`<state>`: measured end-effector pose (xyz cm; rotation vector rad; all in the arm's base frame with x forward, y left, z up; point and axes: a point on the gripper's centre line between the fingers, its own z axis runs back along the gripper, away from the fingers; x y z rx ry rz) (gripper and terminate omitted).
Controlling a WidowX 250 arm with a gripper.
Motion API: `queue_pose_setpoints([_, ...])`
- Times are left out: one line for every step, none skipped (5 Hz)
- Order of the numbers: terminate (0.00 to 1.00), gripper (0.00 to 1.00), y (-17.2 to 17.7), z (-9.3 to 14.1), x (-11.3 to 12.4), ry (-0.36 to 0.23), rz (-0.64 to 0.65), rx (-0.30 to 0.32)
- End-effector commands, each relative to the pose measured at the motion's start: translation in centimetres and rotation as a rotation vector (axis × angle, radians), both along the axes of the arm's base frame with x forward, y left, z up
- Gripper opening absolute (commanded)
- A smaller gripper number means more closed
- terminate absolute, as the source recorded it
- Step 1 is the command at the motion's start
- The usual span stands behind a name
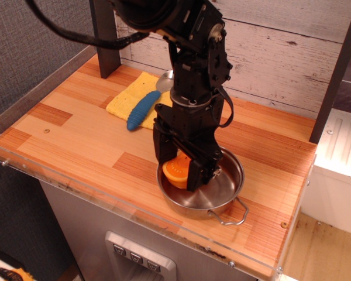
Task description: Put the orange in the front corner closest to the blue handle.
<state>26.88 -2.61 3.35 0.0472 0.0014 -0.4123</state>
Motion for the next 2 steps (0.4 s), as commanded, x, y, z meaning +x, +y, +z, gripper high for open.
queue_pose_setpoints([0.00, 1.00, 0.21, 0.30, 0.45, -0.021, 0.004, -0.003])
queue_pose_setpoints([0.00, 1.00, 0.25, 0.13, 0.38, -0.016, 0.006, -0.008])
